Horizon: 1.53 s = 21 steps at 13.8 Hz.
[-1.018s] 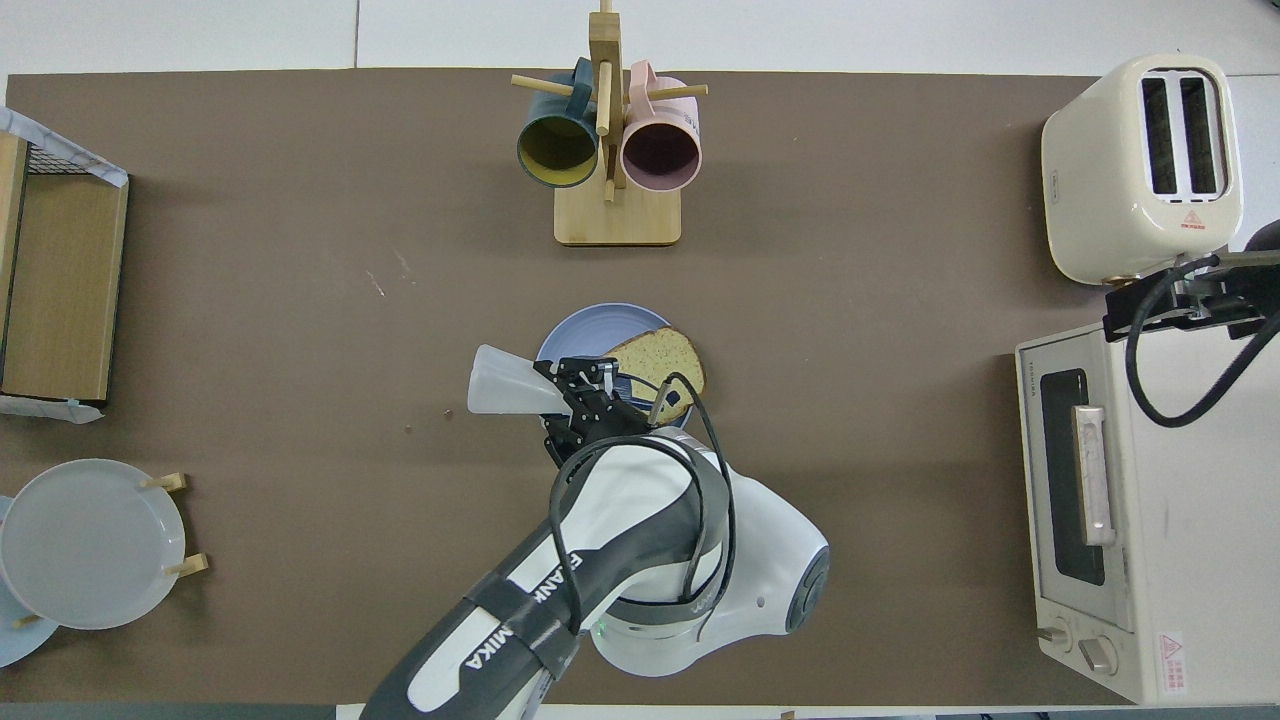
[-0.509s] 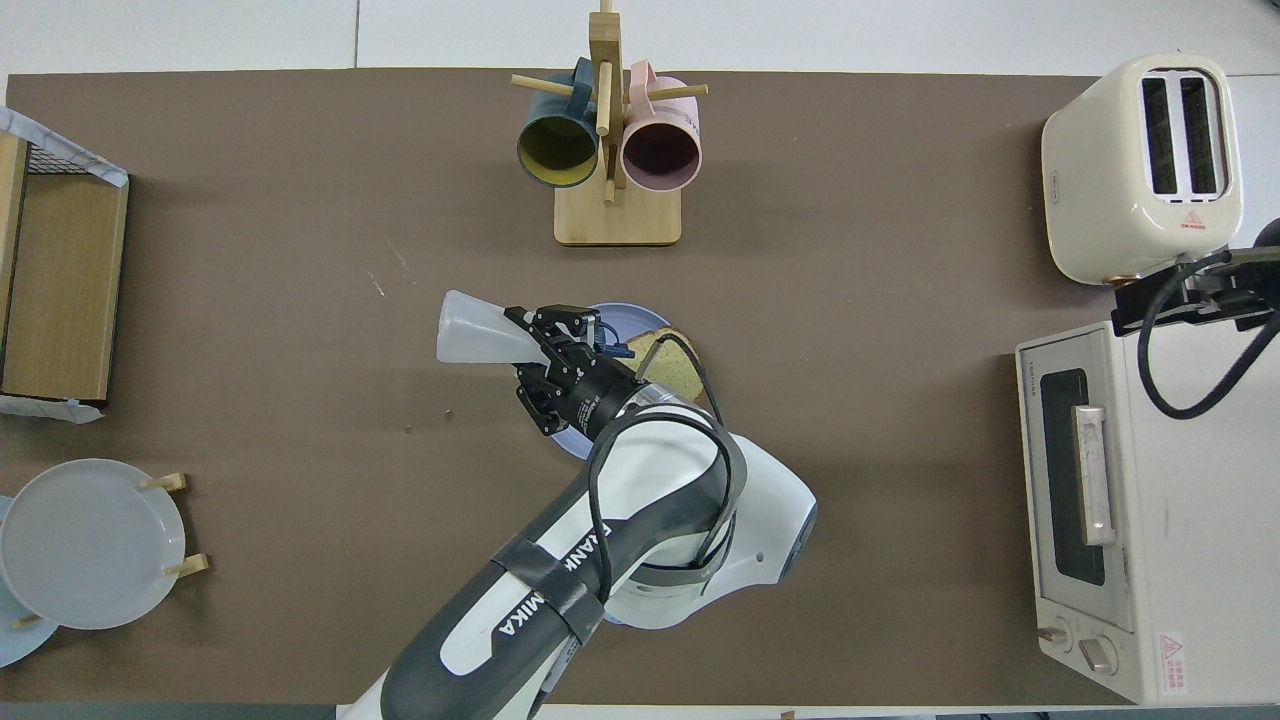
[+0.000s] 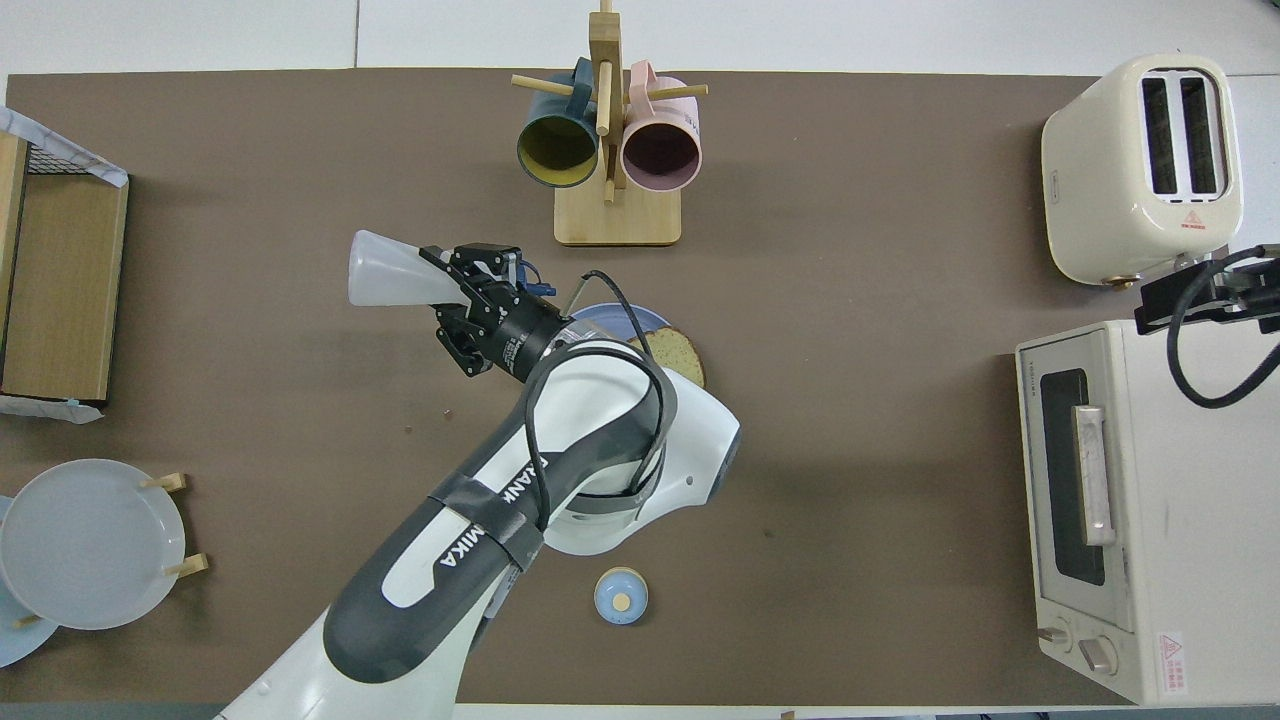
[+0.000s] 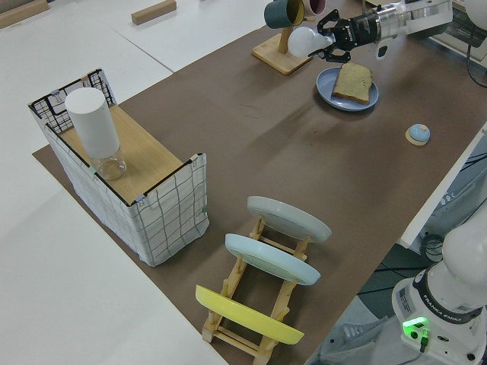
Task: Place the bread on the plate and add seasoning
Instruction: 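Shake the upturned bottle over the toast with the left gripper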
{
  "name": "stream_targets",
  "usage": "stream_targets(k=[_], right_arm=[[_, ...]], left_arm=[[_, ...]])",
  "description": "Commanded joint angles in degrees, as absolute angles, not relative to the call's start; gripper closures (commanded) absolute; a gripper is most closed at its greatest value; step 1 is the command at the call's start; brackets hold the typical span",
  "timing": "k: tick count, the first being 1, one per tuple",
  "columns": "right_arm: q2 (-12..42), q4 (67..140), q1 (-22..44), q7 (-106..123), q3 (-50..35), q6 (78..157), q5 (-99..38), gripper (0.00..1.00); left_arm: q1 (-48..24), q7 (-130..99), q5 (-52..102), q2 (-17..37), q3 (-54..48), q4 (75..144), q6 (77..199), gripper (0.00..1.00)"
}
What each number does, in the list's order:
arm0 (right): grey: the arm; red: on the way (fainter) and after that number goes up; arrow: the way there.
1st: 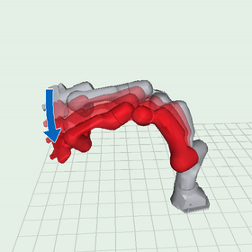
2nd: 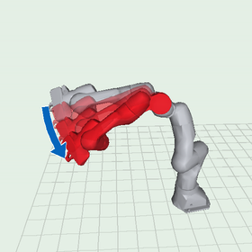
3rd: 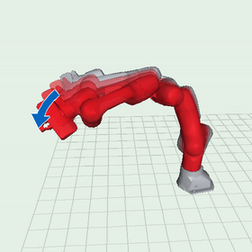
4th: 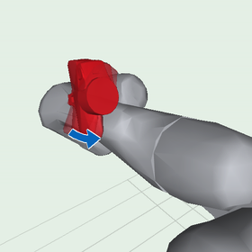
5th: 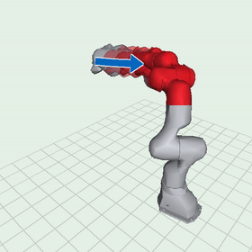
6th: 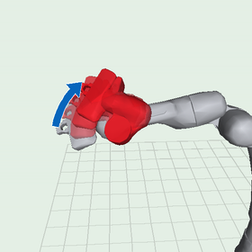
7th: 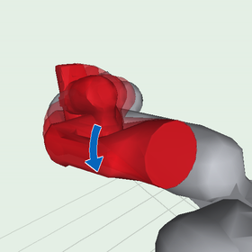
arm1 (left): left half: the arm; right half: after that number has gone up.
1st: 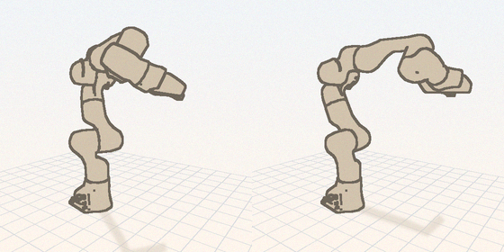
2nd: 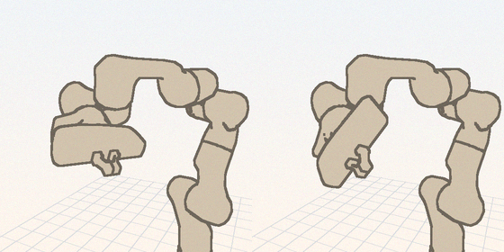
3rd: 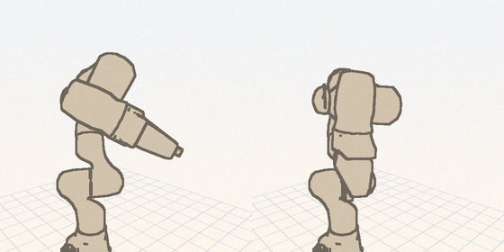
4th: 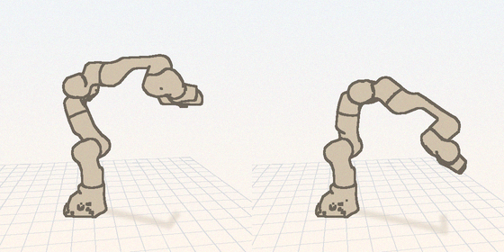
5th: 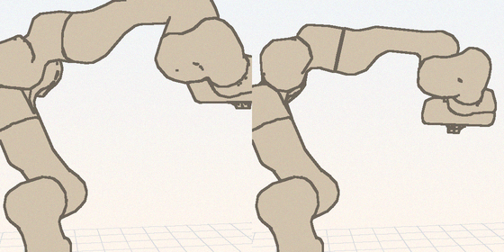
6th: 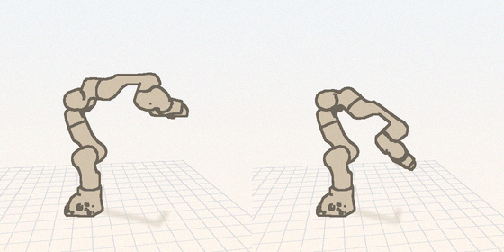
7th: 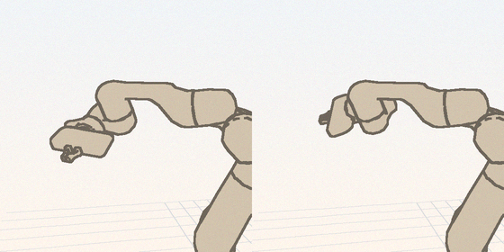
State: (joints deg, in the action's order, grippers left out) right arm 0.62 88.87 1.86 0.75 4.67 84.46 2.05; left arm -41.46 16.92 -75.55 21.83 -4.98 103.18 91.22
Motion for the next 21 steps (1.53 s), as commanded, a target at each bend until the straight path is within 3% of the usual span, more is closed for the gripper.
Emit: stream_targets(k=[1, 13, 16, 21], right_arm=[[0.2, 89.5, 1.3, 2.2, 5.4, 85.3, 1.1, 0.00], [-0.1, 90.4, 1.2, 1.8, 5.1, 86.7, 1.2, 0.00], [-0.3, 90.5, 1.5, 1.8, 4.9, 86.2, 1.2, 0.00], [-0.2, 90.4, 0.9, 1.8, 4.9, 86.2, 1.2, 0.00]], left_arm=[[-40.2, 17.1, -78.4, 21.8, -5.4, 104.3, 90.4, 1.00], [-58.2, 17.2, -70.4, 19.3, -5.8, 105.5, 80.9, 1.00], [-57.1, 17.2, -70.1, 19.4, -5.6, 105.5, 81.9, 1.00], [-43.8, 17.2, -74.4, 20.7, -5.4, 106.1, 89.5, 1.00]])
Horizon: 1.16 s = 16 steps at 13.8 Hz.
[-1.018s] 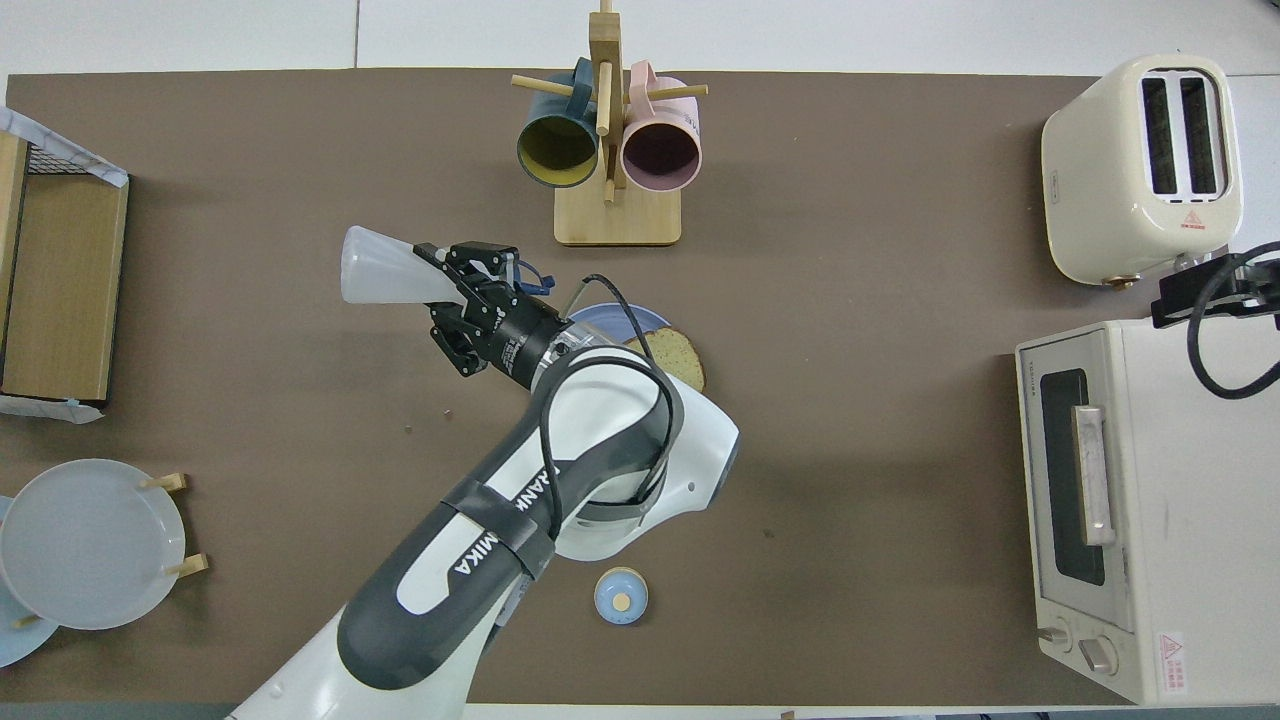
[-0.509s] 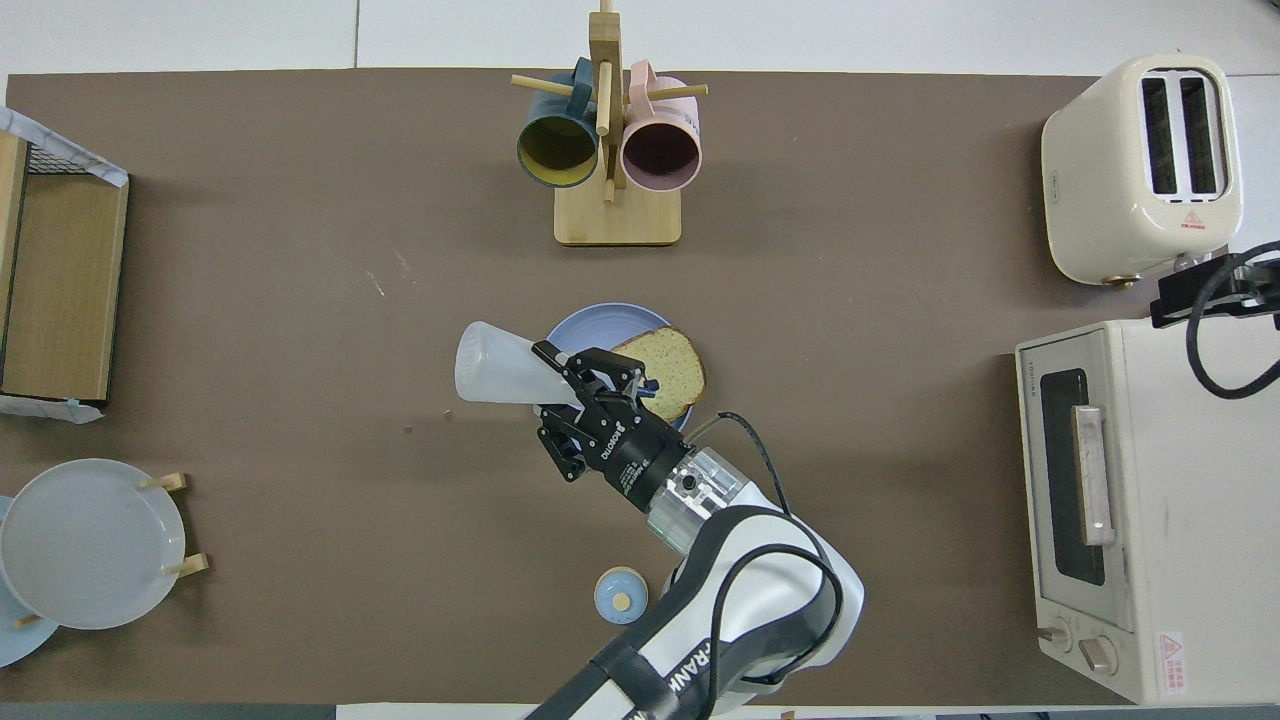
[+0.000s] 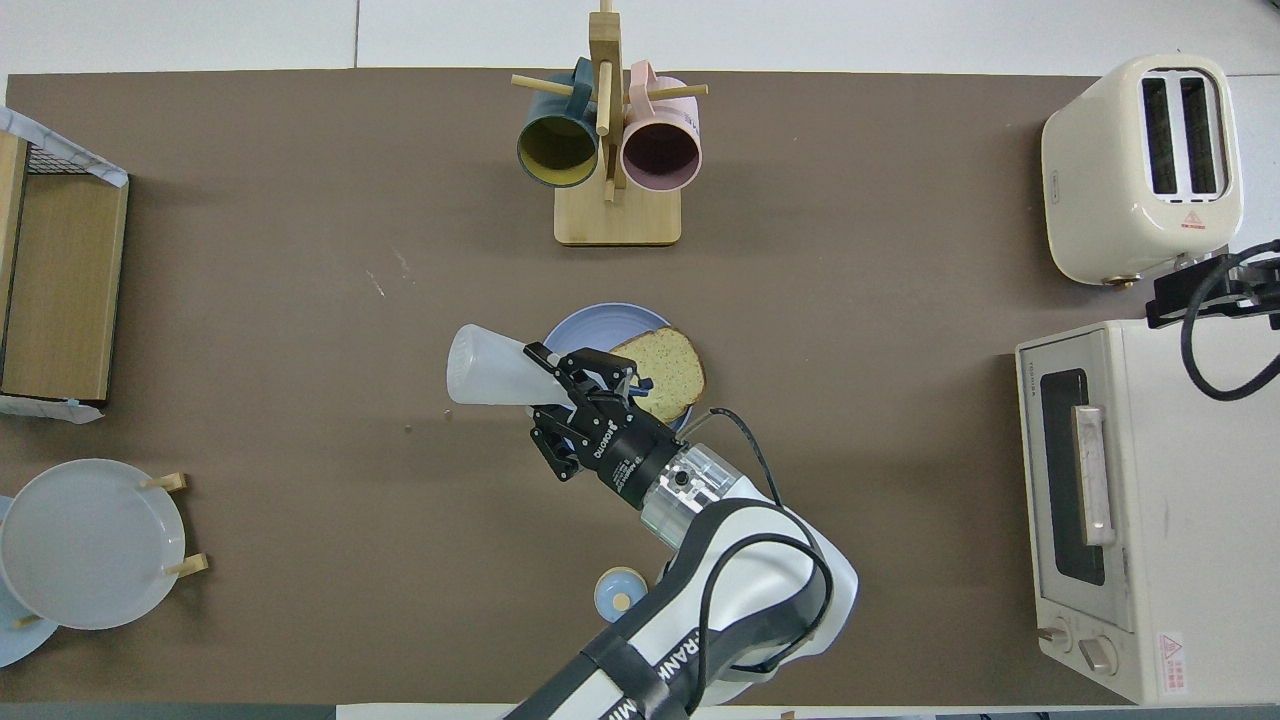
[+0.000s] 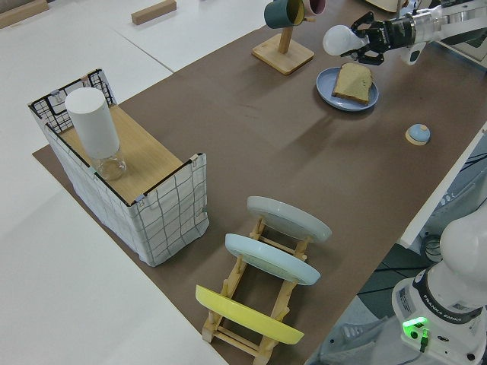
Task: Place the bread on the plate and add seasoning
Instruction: 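Shake the upturned bottle over the toast with the left gripper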
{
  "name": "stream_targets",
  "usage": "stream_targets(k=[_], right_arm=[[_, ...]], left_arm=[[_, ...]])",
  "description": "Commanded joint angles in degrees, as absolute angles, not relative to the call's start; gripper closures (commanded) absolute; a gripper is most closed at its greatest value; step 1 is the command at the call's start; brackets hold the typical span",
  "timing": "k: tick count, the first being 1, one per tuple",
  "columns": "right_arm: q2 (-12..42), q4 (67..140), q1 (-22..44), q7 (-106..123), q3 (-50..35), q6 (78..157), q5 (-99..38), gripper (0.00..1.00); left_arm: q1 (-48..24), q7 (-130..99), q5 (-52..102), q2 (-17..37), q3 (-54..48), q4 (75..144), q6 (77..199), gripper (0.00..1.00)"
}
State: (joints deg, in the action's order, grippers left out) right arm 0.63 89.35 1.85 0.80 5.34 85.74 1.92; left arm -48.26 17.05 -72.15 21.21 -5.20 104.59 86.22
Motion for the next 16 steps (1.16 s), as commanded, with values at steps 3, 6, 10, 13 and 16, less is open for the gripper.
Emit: stream_targets(k=[3, 6, 10, 13, 16], right_arm=[[-0.2, 90.4, 1.0, 1.8, 4.9, 86.3, 1.2, 0.00], [-0.2, 90.4, 0.9, 1.8, 4.9, 86.2, 1.2, 0.00], [-0.2, 90.4, 0.9, 1.8, 4.9, 86.2, 1.2, 0.00], [-0.2, 90.4, 0.9, 1.8, 4.9, 86.2, 1.2, 0.00], [-0.2, 90.4, 0.9, 1.9, 4.9, 86.3, 1.2, 0.00]], left_arm=[[-39.1, 17.2, -77.5, 21.3, -5.4, 106.0, 91.8, 1.00], [-39.7, 17.2, -76.9, 21.4, -5.6, 106.1, 91.8, 1.00], [-49.1, 17.2, -70.9, 20.7, -5.8, 105.8, 88.1, 1.00], [-55.8, 17.2, -66.4, 20.1, -5.8, 105.4, 84.9, 1.00], [-55.6, 17.2, -65.9, 20.0, -5.5, 105.3, 85.4, 1.00]])
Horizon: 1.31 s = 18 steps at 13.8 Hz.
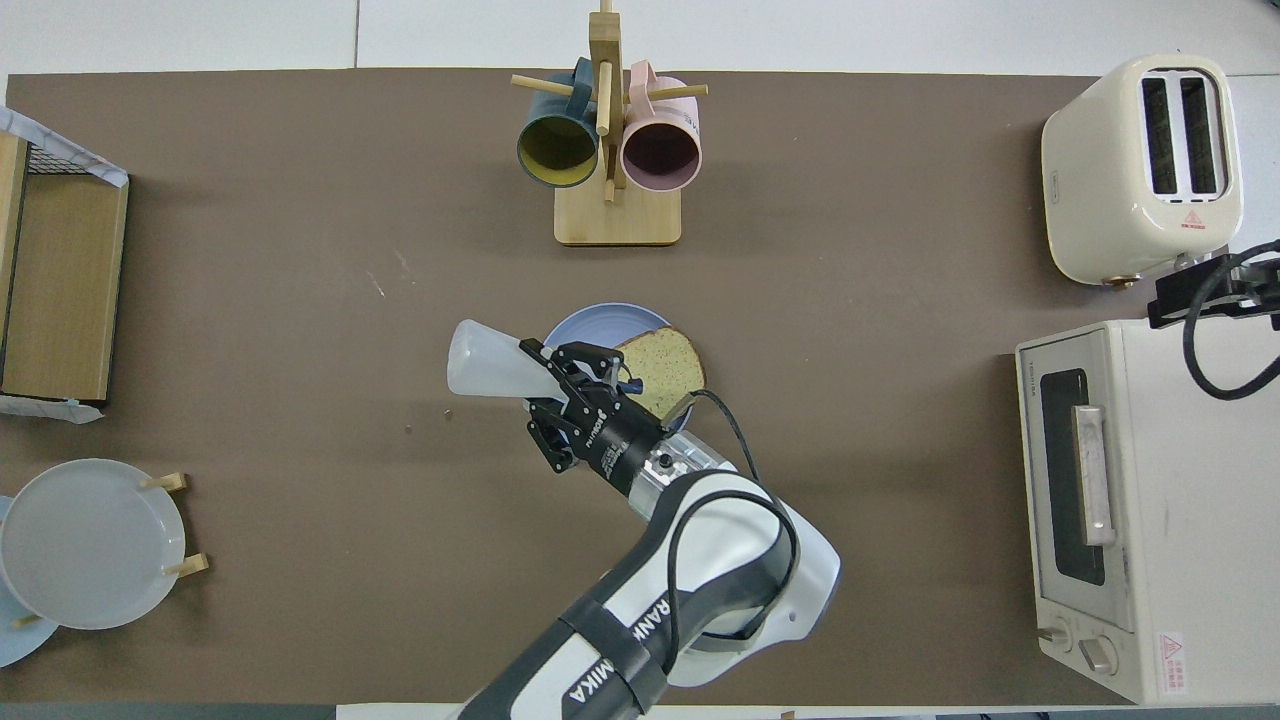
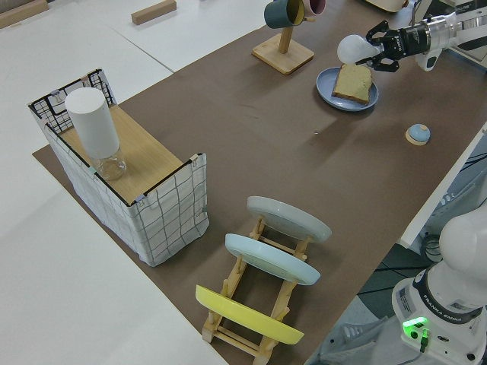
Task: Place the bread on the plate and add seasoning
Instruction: 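Shake the upturned bottle over the toast with the left gripper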
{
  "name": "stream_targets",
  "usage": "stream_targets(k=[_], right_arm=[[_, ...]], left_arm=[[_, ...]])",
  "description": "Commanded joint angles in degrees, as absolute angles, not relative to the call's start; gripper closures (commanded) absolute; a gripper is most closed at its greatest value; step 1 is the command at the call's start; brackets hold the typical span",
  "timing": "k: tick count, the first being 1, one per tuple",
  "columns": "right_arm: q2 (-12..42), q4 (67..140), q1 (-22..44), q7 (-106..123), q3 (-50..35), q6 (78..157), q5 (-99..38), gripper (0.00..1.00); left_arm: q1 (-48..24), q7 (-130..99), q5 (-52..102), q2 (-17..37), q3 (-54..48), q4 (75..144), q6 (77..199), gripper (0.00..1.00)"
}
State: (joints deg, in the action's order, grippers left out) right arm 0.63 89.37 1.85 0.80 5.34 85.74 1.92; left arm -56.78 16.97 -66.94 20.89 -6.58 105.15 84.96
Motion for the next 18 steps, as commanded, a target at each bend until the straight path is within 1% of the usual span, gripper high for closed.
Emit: stream_targets(k=[1, 4, 7, 11, 15, 18], right_arm=[[-0.2, 90.5, 0.9, 1.8, 4.9, 86.2, 1.2, 0.00], [-0.2, 90.4, 0.9, 1.8, 4.9, 86.2, 1.2, 0.00], [-0.2, 90.5, 0.9, 1.8, 4.9, 86.2, 1.2, 0.00], [-0.2, 90.4, 0.9, 1.8, 4.9, 86.3, 1.2, 0.00], [-0.2, 90.4, 0.9, 1.8, 4.9, 86.2, 1.2, 0.00], [-0.2, 90.4, 0.9, 1.8, 4.9, 86.3, 1.2, 0.00]], left_arm=[[-53.6, 17.2, -66.4, 20.0, -5.4, 105.5, 86.6, 1.00], [-43.7, 17.2, -70.8, 20.9, -5.4, 105.9, 92.4, 1.00], [-38.5, 17.2, -74.7, 21.8, -5.4, 105.6, 95.8, 1.00], [-40.1, 17.3, -74.9, 21.7, -5.5, 105.6, 94.8, 1.00], [-47.4, 17.2, -70.5, 21.1, -5.5, 105.4, 91.1, 1.00], [-49.0, 17.2, -68.9, 20.8, -5.5, 105.3, 89.3, 1.00]])
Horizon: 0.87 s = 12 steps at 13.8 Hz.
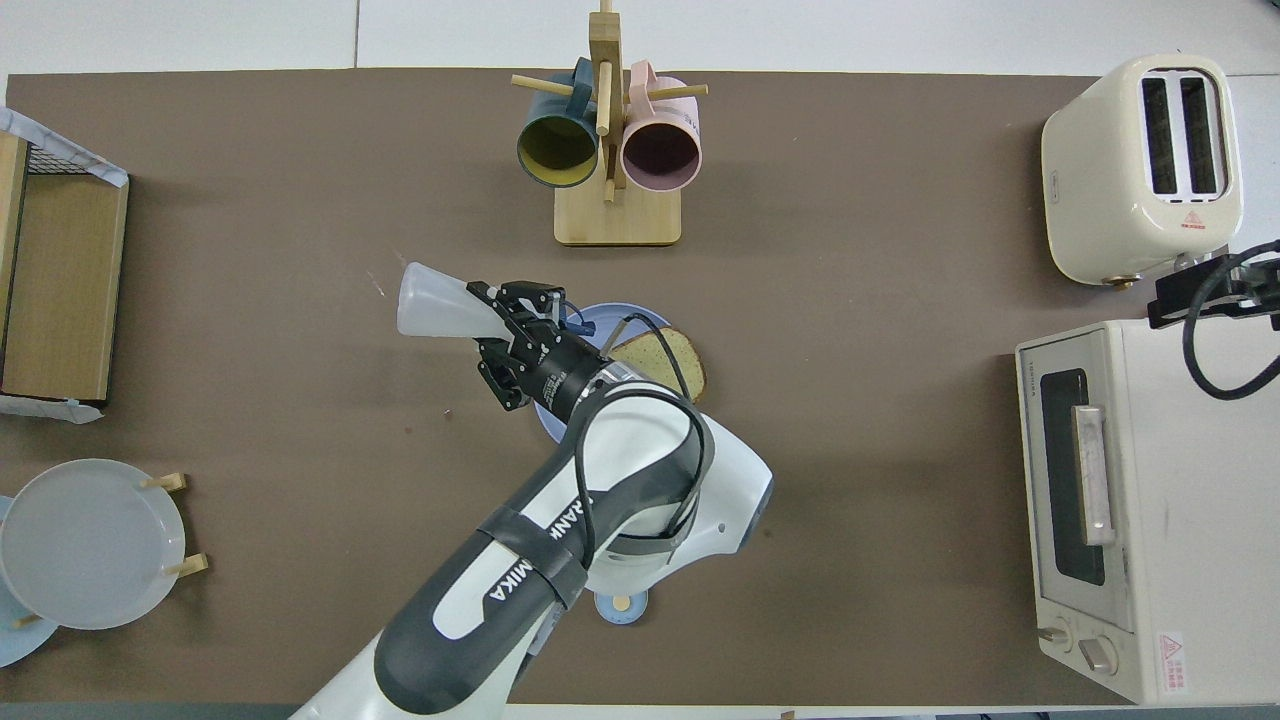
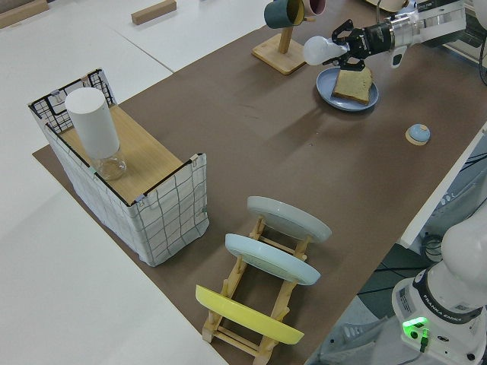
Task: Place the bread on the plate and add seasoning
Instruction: 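Shake the upturned bottle over the toast with the left gripper, then carry the bottle back beside the mug rack with the left gripper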
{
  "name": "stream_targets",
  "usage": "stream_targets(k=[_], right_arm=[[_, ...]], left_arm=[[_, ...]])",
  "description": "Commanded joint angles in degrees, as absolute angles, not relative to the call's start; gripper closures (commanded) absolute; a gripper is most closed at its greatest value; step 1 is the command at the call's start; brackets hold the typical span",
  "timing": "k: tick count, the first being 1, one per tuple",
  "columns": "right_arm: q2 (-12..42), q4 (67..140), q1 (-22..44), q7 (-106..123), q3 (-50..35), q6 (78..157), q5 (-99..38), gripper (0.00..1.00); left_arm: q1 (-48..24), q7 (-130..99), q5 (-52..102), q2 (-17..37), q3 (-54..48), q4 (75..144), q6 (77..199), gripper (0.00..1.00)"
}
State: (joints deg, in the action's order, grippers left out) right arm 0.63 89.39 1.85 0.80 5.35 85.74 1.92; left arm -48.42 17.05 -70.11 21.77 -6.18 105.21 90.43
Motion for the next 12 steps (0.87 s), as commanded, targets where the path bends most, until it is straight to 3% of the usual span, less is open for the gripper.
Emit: stream_targets(k=[1, 3, 7, 12], right_arm=[[-0.2, 90.4, 0.9, 1.8, 4.9, 86.2, 1.2, 0.00], [-0.2, 90.4, 0.9, 1.8, 4.9, 86.2, 1.2, 0.00], [-0.2, 90.4, 0.9, 1.8, 4.9, 86.3, 1.2, 0.00], [-0.2, 90.4, 0.9, 1.8, 4.9, 86.2, 1.2, 0.00]], left_arm=[[-48.7, 17.1, -68.8, 20.7, -5.6, 105.2, 89.5, 1.00], [-47.2, 16.8, -68.2, 19.1, -5.6, 105.3, 90.5, 1.00], [-37.5, 21.4, -63.0, 11.0, -5.7, 105.7, 100.0, 1.00], [-25.6, 21.0, -50.5, 8.5, -5.6, 105.0, 113.3, 1.00]])
